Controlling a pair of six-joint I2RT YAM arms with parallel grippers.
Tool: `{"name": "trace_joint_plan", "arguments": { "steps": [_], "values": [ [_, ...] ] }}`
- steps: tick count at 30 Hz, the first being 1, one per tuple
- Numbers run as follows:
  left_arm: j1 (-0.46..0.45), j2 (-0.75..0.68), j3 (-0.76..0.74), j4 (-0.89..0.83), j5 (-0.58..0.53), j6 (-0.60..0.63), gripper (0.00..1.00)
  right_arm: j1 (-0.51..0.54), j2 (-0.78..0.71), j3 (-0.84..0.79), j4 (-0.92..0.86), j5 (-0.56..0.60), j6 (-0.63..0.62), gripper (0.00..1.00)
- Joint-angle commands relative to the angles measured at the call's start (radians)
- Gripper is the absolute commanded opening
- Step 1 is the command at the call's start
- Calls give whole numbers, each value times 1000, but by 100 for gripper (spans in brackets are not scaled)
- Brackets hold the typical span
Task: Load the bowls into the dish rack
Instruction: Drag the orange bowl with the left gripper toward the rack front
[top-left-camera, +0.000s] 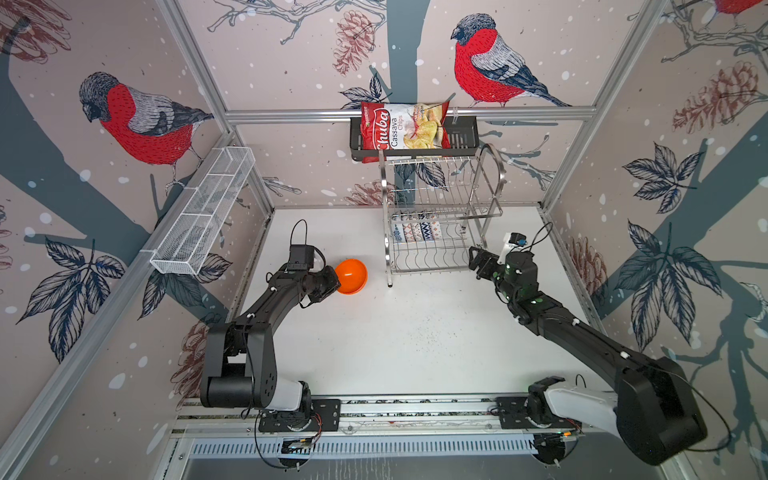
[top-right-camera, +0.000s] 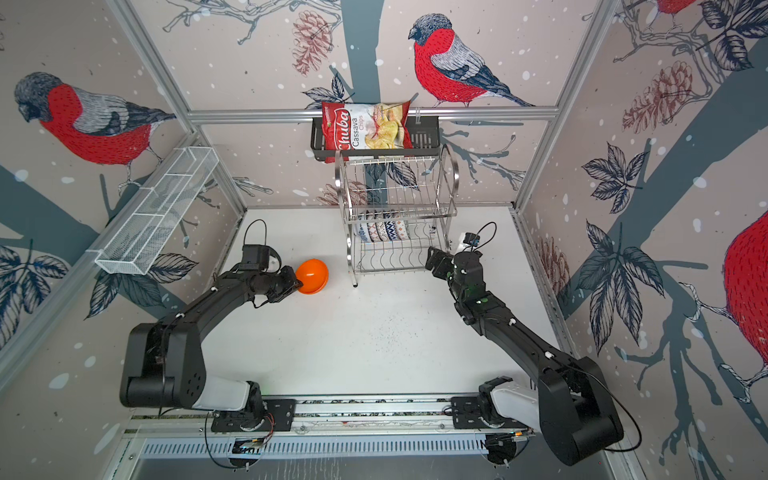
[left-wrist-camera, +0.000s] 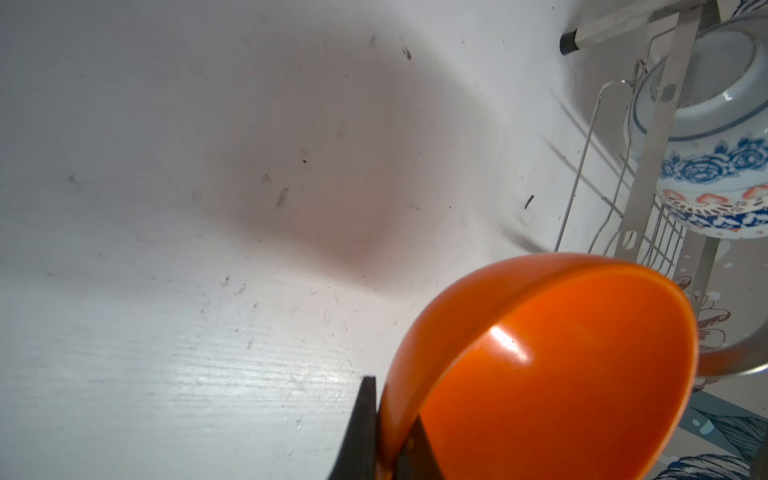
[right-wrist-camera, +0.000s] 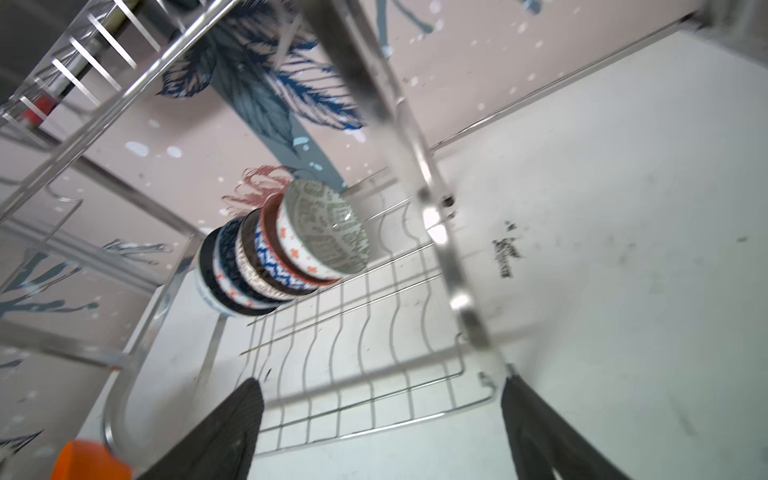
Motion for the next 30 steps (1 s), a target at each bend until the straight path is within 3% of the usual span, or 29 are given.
{"name": "trace_joint_plan", "arguments": {
  "steps": [1, 8, 13, 23, 30],
  "values": [
    [-25, -36, -41, 61, 36, -20, 0, -52, -5, -18, -25, 10, -24, 86],
    [-84, -45, -136, 147, 63, -53, 0, -108, 167, 39, 25, -99, -26, 74],
    [-94, -73, -190, 181, 77, -62, 0, -101, 271, 76, 87, -138, 3, 55],
    [-105, -134, -254, 217, 92, -98, 0, 12, 402, 169, 118, -119, 64, 53],
    [-182, -145, -280, 244, 56, -141, 0, 20, 398, 177, 94, -120, 86, 57]
  ]
}}
